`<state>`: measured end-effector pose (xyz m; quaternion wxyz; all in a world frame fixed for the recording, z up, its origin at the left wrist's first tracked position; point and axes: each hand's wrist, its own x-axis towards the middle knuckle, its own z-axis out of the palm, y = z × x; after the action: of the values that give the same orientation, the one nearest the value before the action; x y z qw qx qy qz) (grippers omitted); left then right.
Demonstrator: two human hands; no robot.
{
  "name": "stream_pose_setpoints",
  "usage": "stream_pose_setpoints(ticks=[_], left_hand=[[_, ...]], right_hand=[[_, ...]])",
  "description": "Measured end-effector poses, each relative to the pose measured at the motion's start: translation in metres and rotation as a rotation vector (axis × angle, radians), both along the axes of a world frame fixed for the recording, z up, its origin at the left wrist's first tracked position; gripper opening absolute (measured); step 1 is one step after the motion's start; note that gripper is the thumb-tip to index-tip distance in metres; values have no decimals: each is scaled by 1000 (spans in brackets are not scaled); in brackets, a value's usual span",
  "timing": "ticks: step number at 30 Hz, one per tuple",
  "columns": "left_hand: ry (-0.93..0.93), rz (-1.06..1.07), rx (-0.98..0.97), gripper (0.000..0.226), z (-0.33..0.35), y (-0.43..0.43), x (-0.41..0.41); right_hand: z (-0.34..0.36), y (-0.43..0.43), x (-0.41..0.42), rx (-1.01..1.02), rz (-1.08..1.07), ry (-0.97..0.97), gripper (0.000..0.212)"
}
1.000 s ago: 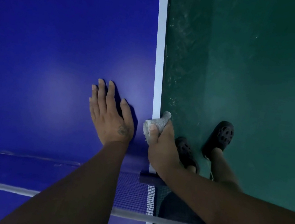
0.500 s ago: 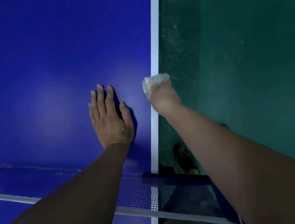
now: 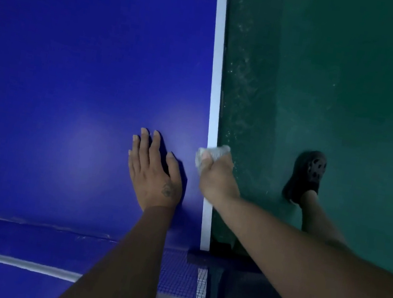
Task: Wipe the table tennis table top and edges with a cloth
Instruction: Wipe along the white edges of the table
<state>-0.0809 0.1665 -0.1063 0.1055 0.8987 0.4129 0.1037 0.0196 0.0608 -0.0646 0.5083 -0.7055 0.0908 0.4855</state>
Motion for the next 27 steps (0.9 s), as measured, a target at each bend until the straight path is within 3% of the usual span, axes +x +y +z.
stream_pose_setpoints(ticks=[1,3,6,7,9,11,12,15,19,23,27], left_hand=[[8,-4,6,54,1,0,0],[12,-24,11,53,1,1,1],[-3,-34,-32,52,7,17,21],[-14,-46,-36,52,11,27,36],[-26,-87,-11,52,18,55,76],[-7,-111,6,52,22,84,127],[13,-106,-10,53,23,96,152],[91,-45,-86,60,17,119,220],[120,42,-56,61,5,127,258],[136,56,-32,61,5,126,258],[101,70,-37,60,6,124,262]], right_hand=[[1,11,22,56,-34,-4,26],[5,32,77,131,-60,-17,44],[3,48,126,101,35,-7,45],[1,48,131,100,53,-27,43],[-3,41,118,82,72,-1,20],[-2,30,98,39,121,25,57],[-5,23,89,34,137,20,66],[-17,12,68,86,102,82,73],[-22,27,80,65,100,86,69],[-25,72,145,61,21,-85,61],[-26,111,219,2,-16,-56,65]])
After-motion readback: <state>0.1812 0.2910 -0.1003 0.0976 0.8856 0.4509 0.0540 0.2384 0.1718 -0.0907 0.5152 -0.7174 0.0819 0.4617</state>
